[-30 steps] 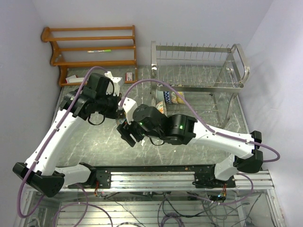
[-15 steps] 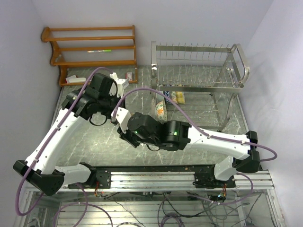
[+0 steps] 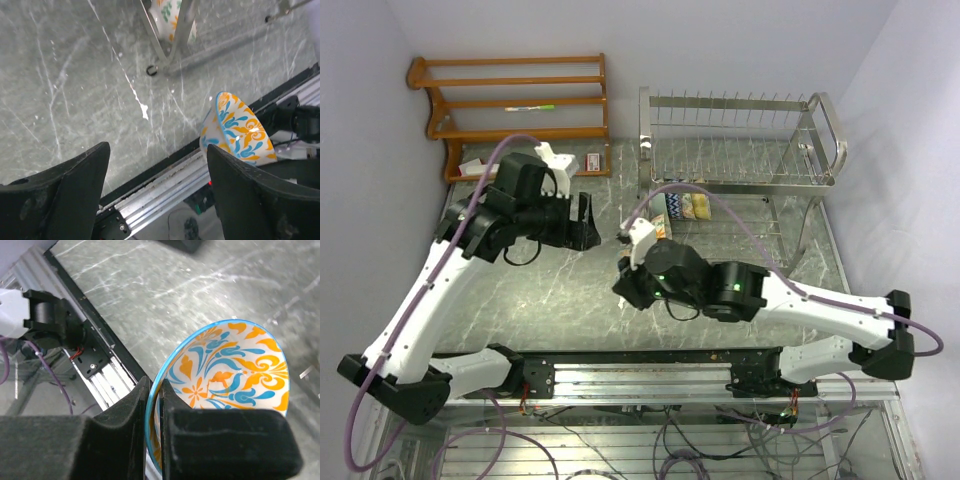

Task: Load the bowls into the dish rack

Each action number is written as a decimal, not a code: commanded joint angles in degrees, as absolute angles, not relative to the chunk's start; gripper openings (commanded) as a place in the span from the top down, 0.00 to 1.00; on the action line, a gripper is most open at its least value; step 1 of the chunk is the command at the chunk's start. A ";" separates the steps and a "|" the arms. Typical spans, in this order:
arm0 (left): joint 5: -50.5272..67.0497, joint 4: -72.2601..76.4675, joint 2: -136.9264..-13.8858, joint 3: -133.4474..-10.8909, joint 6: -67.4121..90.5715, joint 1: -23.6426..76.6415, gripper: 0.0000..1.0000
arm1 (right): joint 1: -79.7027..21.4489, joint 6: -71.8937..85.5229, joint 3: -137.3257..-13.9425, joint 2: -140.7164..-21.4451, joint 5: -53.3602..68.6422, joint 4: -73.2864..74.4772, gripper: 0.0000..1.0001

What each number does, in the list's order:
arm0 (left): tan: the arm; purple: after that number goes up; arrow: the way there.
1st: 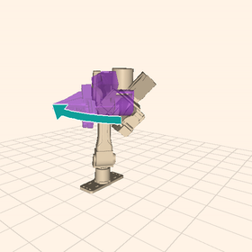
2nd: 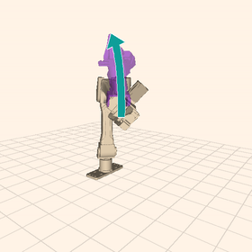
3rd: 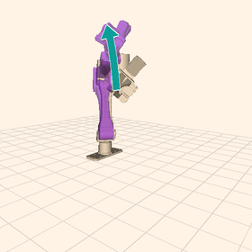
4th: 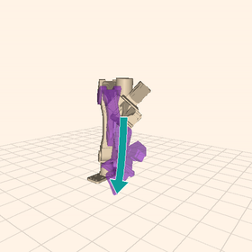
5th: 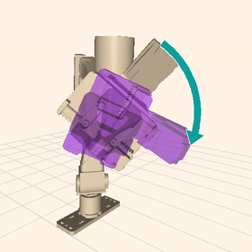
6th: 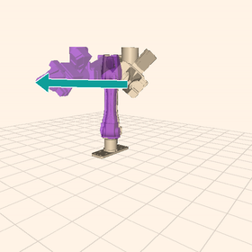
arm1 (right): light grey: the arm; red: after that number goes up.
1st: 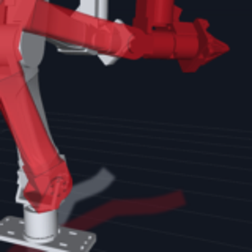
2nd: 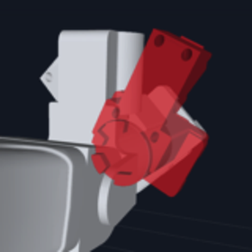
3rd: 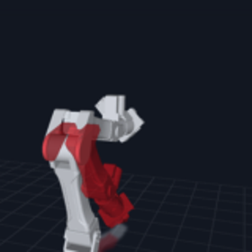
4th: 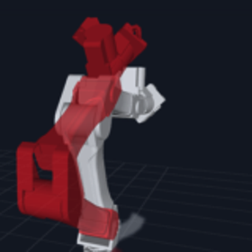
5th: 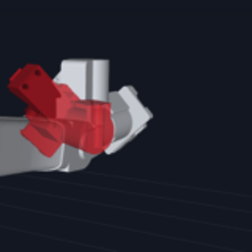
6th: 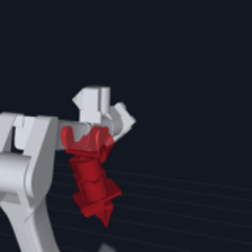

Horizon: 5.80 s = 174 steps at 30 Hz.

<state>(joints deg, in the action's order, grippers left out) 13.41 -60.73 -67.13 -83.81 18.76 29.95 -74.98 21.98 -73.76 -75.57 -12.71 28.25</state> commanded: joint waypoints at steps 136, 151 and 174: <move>-3.80 -55.83 -67.02 -85.95 18.28 29.26 0.01 | -10.03 69.09 -38.89 -87.68 39.89 -37.57 0.51; -3.45 -55.56 -66.07 -84.62 21.22 29.26 0.01 | -10.93 68.73 -29.18 -69.42 37.03 -29.17 0.48; -13.69 -52.87 -65.40 -81.50 28.12 29.27 0.01 | -34.18 51.81 -32.97 -41.79 13.88 21.17 0.48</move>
